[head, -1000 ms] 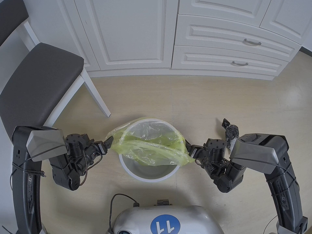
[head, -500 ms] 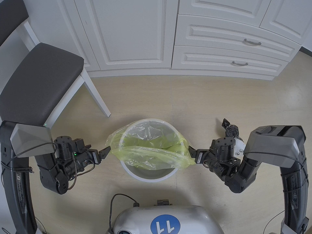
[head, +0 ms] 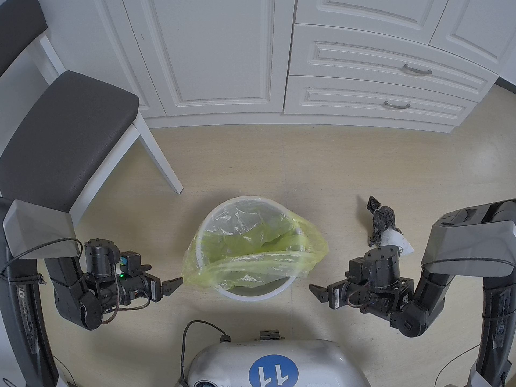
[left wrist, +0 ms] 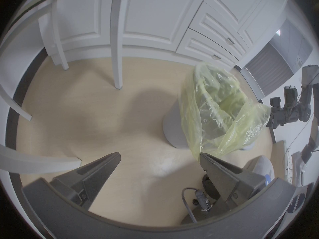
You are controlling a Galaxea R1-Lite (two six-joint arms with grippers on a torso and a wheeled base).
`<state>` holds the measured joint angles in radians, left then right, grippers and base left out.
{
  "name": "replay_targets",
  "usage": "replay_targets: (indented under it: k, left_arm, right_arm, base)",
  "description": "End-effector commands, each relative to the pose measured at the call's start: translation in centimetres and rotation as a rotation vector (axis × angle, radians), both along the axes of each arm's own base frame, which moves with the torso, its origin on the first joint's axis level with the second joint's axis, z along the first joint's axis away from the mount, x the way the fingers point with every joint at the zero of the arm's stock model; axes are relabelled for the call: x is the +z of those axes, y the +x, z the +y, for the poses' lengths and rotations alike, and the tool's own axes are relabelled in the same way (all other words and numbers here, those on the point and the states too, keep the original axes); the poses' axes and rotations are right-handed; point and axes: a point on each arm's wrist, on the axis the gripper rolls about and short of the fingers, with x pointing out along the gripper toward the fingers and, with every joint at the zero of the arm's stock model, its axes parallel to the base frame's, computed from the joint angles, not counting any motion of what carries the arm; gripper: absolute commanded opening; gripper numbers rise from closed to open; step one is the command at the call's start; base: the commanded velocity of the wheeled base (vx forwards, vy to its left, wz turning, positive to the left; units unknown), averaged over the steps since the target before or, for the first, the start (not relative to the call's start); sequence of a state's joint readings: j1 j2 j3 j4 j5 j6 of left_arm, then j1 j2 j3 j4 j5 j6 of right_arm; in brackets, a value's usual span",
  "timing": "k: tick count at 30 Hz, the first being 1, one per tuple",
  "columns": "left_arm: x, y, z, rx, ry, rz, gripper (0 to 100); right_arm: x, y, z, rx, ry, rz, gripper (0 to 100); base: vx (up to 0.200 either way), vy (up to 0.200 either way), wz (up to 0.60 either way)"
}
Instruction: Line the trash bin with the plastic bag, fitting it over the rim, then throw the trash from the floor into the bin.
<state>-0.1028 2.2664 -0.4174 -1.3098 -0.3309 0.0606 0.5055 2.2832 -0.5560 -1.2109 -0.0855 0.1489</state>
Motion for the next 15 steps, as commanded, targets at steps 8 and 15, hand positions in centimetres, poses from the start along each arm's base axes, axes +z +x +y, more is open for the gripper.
replay_targets:
  k: [8,15]
  left_arm:
    - [-2.9,0.4,0.2,-0.004,0.01,0.076,100]
    - [-3.1,1.7,1.0,0.053,0.016,0.049,100]
  right_arm:
    - [-4.9,-1.7,2.0,0.085,-0.074,0.123,100]
    - [-5.2,-1.1,2.1,0.072,-0.069,0.112,100]
  base:
    - [0.0,0.0,0.0]
    - [0.0,0.0,0.0]
